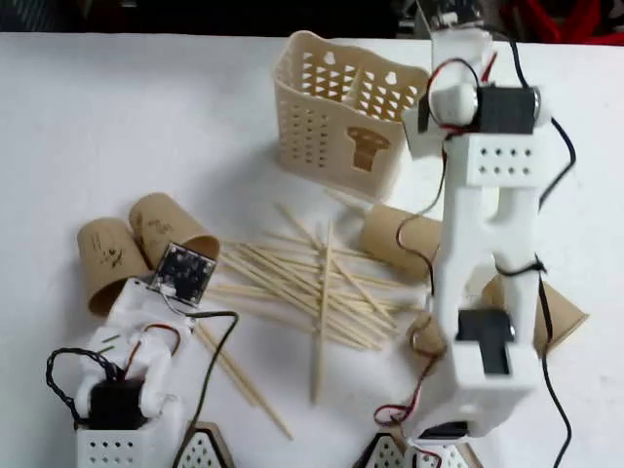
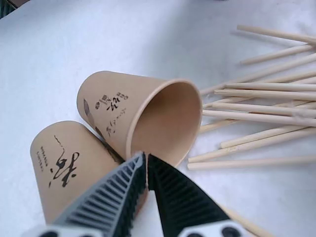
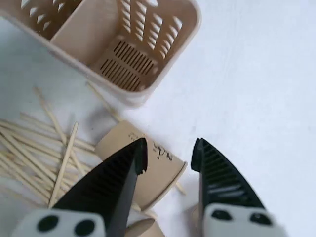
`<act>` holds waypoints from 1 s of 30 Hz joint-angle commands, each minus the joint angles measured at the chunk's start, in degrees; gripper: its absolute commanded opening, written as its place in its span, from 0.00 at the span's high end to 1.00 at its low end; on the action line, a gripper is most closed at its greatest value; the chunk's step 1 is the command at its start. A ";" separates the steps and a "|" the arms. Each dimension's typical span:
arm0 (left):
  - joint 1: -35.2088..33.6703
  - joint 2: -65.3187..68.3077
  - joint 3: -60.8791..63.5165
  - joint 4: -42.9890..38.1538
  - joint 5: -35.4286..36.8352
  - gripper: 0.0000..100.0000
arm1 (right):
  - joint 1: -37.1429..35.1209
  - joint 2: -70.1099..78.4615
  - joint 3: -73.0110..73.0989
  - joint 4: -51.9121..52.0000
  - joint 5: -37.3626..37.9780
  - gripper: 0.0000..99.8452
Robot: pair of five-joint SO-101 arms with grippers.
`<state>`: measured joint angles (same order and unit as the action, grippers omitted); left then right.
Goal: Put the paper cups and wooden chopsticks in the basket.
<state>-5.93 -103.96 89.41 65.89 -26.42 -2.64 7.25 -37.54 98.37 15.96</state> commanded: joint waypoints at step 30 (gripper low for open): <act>-0.57 -0.48 -0.53 -1.23 -0.53 0.97 | 0.66 -10.24 47.30 -11.65 2.37 0.93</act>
<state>-5.93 -103.96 89.41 65.89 -26.42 -2.64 1.54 10.46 86.77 15.96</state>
